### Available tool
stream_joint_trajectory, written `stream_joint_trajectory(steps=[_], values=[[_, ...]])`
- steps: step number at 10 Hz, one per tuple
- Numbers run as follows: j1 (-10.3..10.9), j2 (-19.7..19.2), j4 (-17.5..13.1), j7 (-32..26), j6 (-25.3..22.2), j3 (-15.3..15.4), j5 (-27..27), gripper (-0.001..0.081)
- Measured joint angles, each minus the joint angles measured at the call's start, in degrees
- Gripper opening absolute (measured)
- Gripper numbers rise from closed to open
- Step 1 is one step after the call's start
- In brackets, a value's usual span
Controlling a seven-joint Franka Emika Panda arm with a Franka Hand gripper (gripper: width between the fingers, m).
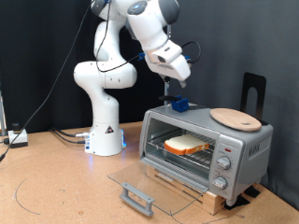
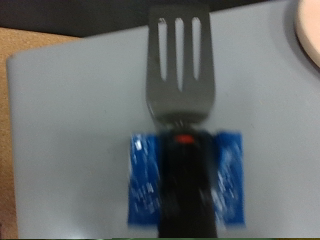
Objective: Make a piece of toast with the oven
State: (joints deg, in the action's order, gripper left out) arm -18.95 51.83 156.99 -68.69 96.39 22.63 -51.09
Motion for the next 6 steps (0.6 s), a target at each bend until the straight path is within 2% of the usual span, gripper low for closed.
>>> stream_joint_trajectory(steps=[2,6], values=[[-2.5,-0.27,0.4,-3.37,1.02,-3.33,1.5,0.0807],[-9.12,-1.76,0.36,-4.94,1.96,-7.26,6.54,0.0807]])
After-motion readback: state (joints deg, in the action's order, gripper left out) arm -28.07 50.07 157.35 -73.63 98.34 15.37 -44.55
